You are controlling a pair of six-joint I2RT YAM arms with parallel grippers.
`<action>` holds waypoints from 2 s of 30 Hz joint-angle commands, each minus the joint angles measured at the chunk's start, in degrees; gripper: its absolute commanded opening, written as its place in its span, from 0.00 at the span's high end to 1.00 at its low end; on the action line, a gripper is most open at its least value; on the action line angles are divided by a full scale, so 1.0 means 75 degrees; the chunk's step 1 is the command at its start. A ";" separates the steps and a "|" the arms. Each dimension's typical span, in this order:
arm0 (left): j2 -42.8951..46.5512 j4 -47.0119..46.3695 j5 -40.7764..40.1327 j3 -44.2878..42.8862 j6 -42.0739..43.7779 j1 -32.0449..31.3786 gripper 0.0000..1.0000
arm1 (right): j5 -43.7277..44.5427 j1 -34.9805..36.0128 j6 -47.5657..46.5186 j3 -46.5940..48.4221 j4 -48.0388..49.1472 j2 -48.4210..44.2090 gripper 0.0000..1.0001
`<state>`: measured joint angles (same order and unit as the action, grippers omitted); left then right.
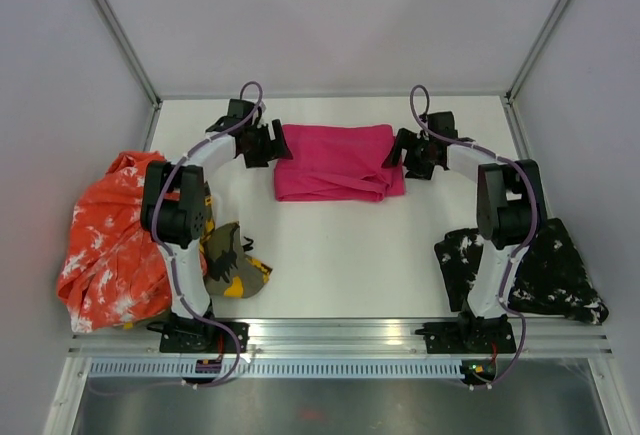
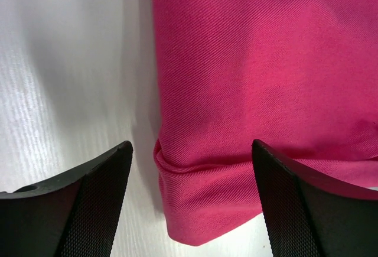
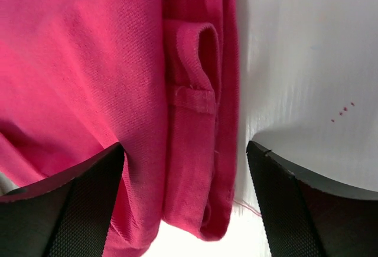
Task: Fold and stack the trousers
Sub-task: Neatly place the folded trousers to the corner
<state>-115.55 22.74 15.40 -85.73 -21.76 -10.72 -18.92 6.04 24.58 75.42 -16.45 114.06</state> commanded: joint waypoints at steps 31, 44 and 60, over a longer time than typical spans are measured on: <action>0.2736 -0.1988 0.0434 0.2477 -0.1949 -0.2049 0.98 | 0.3645 0.0062 -0.0417 0.0303 -0.2657 -0.3814 1.00; 0.3676 -0.4449 -0.1653 0.4002 -0.3509 -0.5576 0.98 | 0.9631 -0.1157 -0.1167 0.0024 -0.5061 -0.6594 1.00; 0.1005 -0.6102 -0.3308 0.2855 -0.3708 -0.7957 0.98 | 1.1096 -0.3358 -0.5537 -0.3610 0.0584 -0.8106 1.00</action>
<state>-105.82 -25.23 -6.70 -62.89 -50.72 -70.67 50.81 -12.49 -6.00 47.13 -36.80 56.88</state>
